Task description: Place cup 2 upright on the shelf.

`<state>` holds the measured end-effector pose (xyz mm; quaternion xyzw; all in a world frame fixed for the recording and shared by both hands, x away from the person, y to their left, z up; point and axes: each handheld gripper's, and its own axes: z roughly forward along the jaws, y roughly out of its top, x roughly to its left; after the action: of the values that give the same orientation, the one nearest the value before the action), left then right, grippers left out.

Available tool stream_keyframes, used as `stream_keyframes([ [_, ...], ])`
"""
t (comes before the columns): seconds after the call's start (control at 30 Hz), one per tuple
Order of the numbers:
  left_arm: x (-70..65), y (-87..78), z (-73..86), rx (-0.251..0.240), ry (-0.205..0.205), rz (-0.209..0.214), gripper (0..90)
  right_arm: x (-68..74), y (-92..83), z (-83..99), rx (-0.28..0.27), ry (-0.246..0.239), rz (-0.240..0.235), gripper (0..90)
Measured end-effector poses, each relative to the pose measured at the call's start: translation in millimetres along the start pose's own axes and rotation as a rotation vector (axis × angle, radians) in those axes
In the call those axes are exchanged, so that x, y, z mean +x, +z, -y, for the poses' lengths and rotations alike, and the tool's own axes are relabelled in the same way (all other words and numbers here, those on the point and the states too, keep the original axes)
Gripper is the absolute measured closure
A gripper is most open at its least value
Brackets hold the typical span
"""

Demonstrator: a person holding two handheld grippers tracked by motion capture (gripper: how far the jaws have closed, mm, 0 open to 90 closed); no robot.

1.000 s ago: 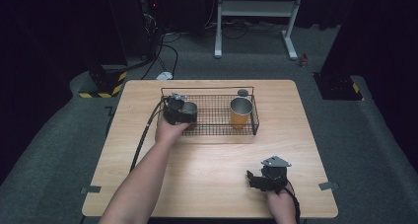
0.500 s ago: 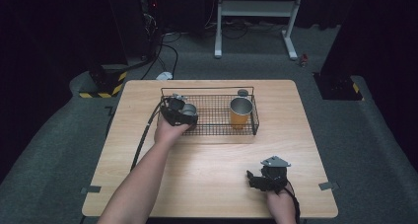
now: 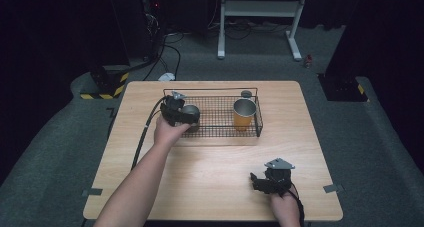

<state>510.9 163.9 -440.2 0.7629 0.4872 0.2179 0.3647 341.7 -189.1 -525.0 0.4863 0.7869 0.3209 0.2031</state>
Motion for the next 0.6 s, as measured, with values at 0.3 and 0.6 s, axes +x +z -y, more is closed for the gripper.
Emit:
stream_keyframes([
  [0.3, 6.0, -23.6, 11.7, -0.038, -0.011, 0.052, 7.0, 0.3, 0.1, 0.0, 0.001, -0.001, 0.002, 12.0],
  [0.6, 14.3, -51.1, 37.2, -0.048, -0.002, 0.031, 7.2, 0.5, 0.0, 0.0, 0.001, 0.002, 0.002, 11.9],
])
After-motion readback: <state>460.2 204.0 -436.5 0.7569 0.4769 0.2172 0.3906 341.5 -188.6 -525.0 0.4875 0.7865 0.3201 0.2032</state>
